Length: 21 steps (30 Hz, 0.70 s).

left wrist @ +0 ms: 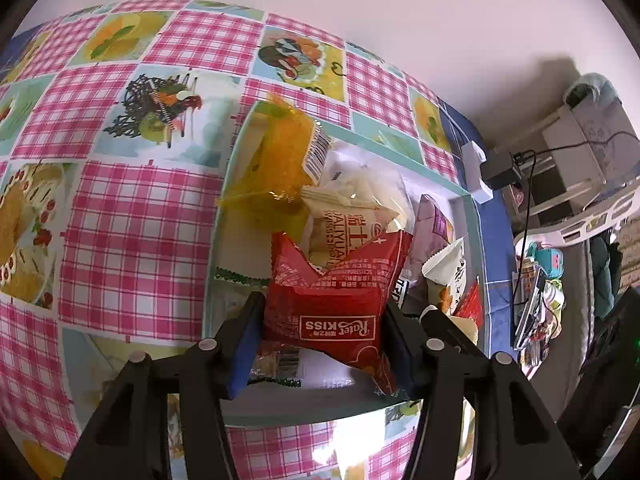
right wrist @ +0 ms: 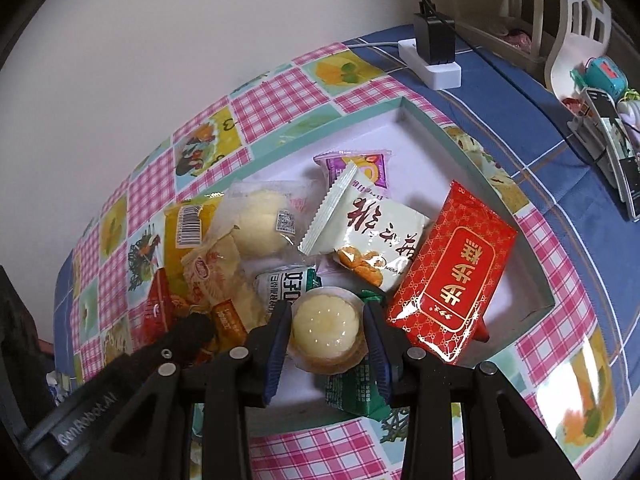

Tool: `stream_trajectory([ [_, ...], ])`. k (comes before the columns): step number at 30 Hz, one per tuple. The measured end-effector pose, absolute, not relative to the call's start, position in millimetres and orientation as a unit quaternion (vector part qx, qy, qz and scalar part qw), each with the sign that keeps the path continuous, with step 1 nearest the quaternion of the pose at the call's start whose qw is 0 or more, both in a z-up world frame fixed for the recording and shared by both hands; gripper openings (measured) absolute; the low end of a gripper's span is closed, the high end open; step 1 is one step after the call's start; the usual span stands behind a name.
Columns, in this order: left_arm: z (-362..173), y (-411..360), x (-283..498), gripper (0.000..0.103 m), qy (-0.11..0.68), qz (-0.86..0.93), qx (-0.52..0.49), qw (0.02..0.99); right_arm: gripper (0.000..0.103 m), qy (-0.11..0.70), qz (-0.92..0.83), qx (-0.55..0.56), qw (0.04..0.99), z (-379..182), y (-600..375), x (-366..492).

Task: Organize snacks
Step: 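Carry both items into the white tray and open both tools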

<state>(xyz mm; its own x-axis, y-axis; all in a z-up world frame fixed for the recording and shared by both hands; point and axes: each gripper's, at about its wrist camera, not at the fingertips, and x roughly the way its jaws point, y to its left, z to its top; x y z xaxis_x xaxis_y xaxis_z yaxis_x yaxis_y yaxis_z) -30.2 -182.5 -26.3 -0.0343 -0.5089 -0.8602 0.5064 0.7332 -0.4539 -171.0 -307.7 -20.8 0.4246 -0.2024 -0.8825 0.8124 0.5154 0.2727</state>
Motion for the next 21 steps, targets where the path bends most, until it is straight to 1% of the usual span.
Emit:
stream_trajectory([
  [3, -23, -178, -27, 0.067, 0.624, -0.367, -0.021, 0.690, 0.040, 0.423, -0.333, 0.358, 0.763, -20, -306, -170],
  [5, -18, -175, -27, 0.076, 0.625, -0.375, -0.036, 0.683, 0.040, 0.424, -0.333, 0.355, 0.763, -20, -305, -170],
  [6, -14, -173, -26, 0.077, 0.622, -0.380, -0.041, 0.683, 0.040, 0.425, -0.333, 0.354, 0.764, -20, -305, -170],
  [8, -9, -170, -26, 0.084, 0.618, -0.381, -0.043, 0.687, 0.040, 0.426, -0.333, 0.352, 0.764, -19, -304, -169],
  [13, 1, -158, -21, 0.086, 0.611, -0.379, -0.057, 0.692, 0.041, 0.425, -0.329, 0.338, 0.773, -15, -298, -166],
  [16, 7, -149, -18, 0.086, 0.601, -0.365, -0.047, 0.710, 0.042, 0.429, -0.327, 0.329, 0.775, -15, -295, -163],
  [19, 15, -138, -16, 0.086, 0.571, -0.332, -0.006, 0.751, 0.043, 0.433, -0.326, 0.317, 0.779, -13, -288, -161],
  [21, 21, -131, -14, 0.086, 0.547, -0.299, 0.030, 0.781, 0.049, 0.433, -0.324, 0.314, 0.780, -13, -286, -161],
])
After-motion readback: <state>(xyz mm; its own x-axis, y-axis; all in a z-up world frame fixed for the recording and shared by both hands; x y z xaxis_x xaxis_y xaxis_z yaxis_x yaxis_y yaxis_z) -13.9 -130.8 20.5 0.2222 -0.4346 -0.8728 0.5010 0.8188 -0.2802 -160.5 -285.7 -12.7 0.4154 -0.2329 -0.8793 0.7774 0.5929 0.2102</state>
